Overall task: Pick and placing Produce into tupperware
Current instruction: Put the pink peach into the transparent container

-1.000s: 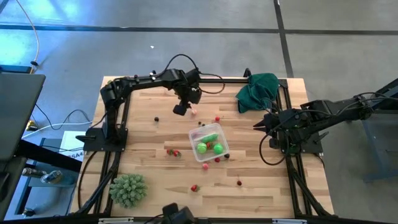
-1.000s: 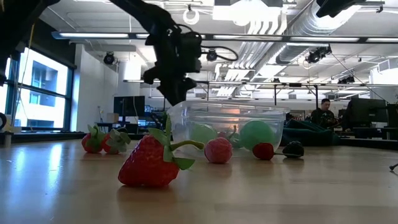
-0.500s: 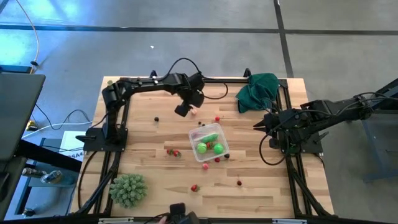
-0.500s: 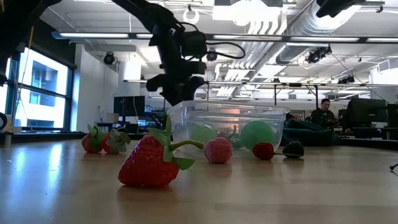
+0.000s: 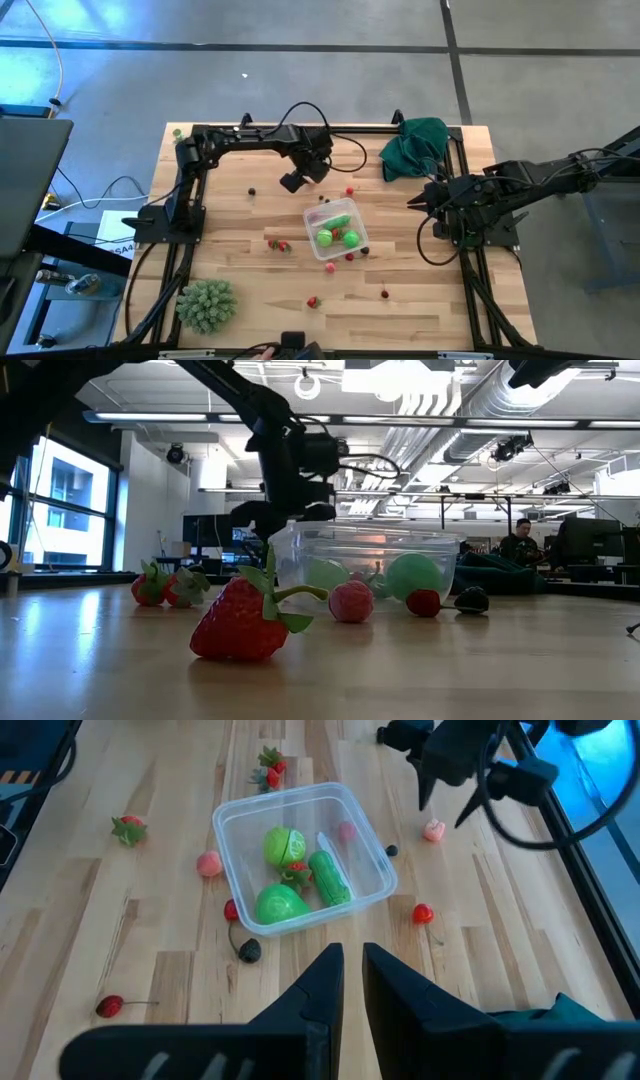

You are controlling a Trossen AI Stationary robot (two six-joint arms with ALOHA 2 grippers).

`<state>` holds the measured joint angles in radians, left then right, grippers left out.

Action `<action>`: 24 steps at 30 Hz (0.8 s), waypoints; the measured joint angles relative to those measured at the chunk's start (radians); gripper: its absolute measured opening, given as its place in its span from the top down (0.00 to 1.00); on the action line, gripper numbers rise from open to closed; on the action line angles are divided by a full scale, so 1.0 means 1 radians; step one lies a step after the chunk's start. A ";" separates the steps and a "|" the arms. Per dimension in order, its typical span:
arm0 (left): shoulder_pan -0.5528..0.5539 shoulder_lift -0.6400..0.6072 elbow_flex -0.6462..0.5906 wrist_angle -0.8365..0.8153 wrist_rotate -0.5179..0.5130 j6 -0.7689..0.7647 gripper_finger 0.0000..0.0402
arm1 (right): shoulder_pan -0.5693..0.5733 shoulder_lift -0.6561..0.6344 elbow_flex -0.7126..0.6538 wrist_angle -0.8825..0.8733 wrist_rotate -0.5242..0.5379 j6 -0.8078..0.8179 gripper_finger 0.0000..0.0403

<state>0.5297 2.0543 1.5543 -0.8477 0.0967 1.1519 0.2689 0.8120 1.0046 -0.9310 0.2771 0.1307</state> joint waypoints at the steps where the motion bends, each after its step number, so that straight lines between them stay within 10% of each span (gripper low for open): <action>1: 0.000 0.005 0.000 0.000 0.000 0.000 0.43 | 0.000 0.000 0.000 0.000 0.000 0.000 0.92; 24: 0.000 0.023 0.002 0.020 0.012 -0.027 0.45 | 0.000 0.000 0.000 0.000 0.000 0.000 0.92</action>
<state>0.5297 2.0776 1.5562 -0.8281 0.1090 1.1250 0.2689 0.8123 1.0046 -0.9310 0.2771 0.1307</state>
